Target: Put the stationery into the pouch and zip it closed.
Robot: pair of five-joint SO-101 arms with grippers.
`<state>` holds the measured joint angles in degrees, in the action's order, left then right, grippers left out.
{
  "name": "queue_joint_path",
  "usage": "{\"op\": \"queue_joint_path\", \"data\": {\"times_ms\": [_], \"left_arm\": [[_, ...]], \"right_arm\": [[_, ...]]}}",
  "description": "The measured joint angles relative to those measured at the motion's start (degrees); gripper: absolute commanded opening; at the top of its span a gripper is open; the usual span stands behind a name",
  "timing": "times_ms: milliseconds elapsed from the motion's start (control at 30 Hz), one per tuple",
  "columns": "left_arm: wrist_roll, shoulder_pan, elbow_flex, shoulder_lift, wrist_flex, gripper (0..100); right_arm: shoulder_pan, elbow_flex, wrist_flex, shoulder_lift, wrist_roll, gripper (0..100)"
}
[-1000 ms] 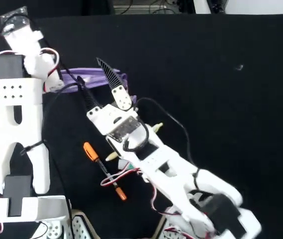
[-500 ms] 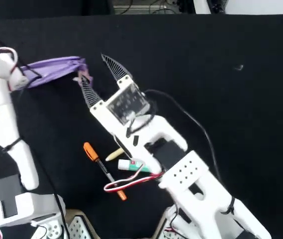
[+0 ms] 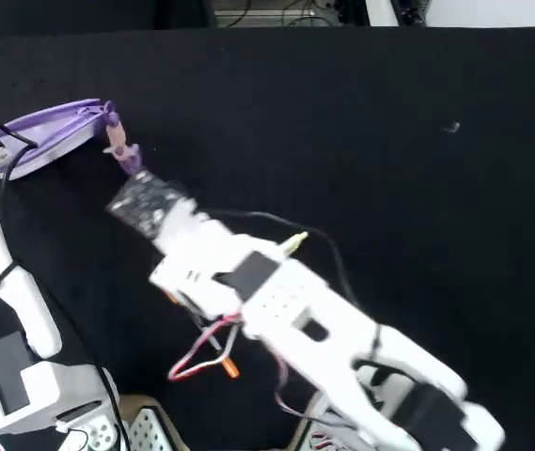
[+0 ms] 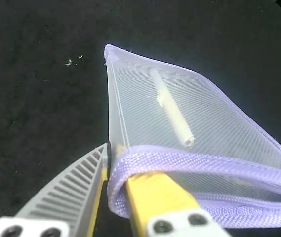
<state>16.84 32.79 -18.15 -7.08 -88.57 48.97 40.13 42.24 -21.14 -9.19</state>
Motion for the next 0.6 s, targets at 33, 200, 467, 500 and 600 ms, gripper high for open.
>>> {"op": "queue_joint_path", "data": {"times_ms": [33,200,467,500,600], "left_arm": [[0.00,0.00,0.00,0.00,0.00,3],[0.00,0.09,0.00,0.00,0.00,3],[0.00,0.09,0.00,0.00,0.00,3],[0.00,0.09,0.00,0.00,0.00,3],[0.00,0.09,0.00,0.00,0.00,3]], "right_arm": [[0.88,-1.58,1.23,2.73,-0.09,20.4],[2.55,-11.43,8.97,17.23,0.70,20.4],[3.25,-16.79,10.73,29.80,3.25,20.4],[3.43,-16.79,10.37,30.59,3.25,20.4],[3.52,-16.88,9.14,32.62,3.25,20.4]]}}
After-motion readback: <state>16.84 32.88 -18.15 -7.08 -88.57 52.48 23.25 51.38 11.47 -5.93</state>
